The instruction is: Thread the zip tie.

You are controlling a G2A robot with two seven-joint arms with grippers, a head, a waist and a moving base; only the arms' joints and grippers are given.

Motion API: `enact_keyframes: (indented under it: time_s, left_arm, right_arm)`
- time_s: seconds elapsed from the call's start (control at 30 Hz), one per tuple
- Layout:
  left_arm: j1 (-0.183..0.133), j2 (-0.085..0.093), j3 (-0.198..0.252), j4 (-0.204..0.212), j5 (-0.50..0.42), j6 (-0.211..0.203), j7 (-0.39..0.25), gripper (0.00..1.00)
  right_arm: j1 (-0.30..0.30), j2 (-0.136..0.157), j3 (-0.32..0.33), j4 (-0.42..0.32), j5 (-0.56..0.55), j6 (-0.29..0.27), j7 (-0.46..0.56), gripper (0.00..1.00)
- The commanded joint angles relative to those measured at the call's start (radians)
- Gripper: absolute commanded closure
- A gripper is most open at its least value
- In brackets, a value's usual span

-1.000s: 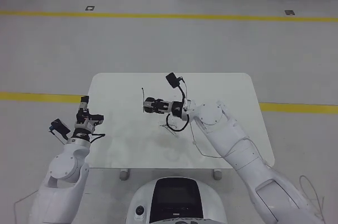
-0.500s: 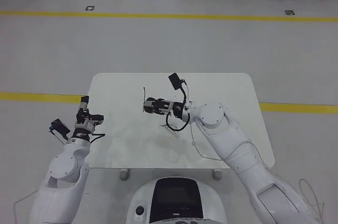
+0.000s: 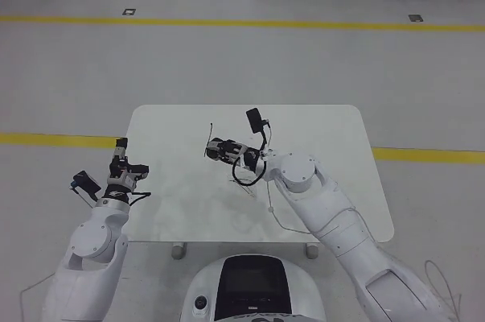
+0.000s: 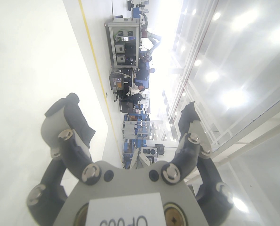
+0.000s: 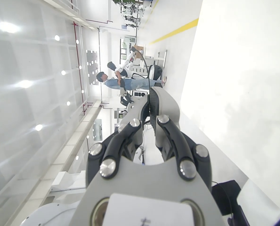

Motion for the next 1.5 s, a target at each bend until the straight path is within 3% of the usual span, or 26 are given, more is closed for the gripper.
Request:
enact_keyframes:
  time_s: [0.0,0.07,0.2,0.33,0.43,0.73,0.87,1.0,1.1,1.13,1.4,1.43,1.47]
  left_arm:
    - [0.000,0.000,0.000,0.000,0.000,0.000,0.000,0.00]
    - [-0.004,0.000,0.005,-0.003,0.031,-0.015,-0.001,0.00]
    - [0.002,0.001,0.023,-0.008,0.177,-0.087,0.006,0.00]
    - [0.006,0.004,0.052,-0.009,0.469,-0.150,0.063,0.00]
    - [0.005,0.005,0.069,0.008,0.711,-0.180,0.156,0.00]
    - [0.005,0.005,0.069,0.008,0.711,-0.180,0.156,0.00]
    - [0.000,0.011,0.082,0.002,0.947,-0.214,0.170,0.00]
    - [0.001,0.014,0.112,0.012,1.305,-0.162,0.269,0.00]
    - [-0.007,0.015,0.135,0.033,1.470,-0.132,0.316,0.00]
    - [-0.011,0.015,0.143,0.046,1.546,-0.102,0.345,0.00]
    - [-0.014,0.015,0.141,0.047,1.558,-0.096,0.344,0.00]
    - [-0.019,0.017,0.139,0.048,1.617,-0.074,0.345,0.00]
    - [-0.020,0.020,0.145,0.048,1.736,-0.042,0.363,0.00]
  right_arm:
    - [0.000,0.000,0.000,0.000,0.000,0.000,0.000,1.00]
    - [-0.005,0.000,0.000,-0.002,-0.001,-0.001,-0.007,1.00]
    - [-0.012,0.001,0.003,-0.017,-0.003,0.012,-0.026,1.00]
    - [-0.017,0.001,0.007,-0.027,0.009,0.042,-0.052,1.00]
    - [-0.017,-0.001,0.004,-0.028,0.011,0.063,-0.062,1.00]
    - [-0.019,-0.001,0.004,-0.029,0.011,0.062,-0.065,1.00]
    - [-0.013,0.000,-0.004,-0.046,0.003,0.136,-0.055,1.00]
    - [0.000,-0.002,-0.010,-0.070,0.010,0.226,-0.056,1.00]
    - [0.002,-0.004,-0.011,-0.085,0.019,0.266,-0.069,1.00]
    - [0.001,-0.005,-0.010,-0.089,0.027,0.266,-0.076,1.00]
    - [0.001,-0.005,-0.008,-0.092,0.026,0.266,-0.091,1.00]
    - [0.001,-0.005,-0.008,-0.092,0.026,0.266,-0.091,1.00]
    - [-0.008,-0.004,-0.012,-0.095,0.020,0.264,-0.099,1.00]
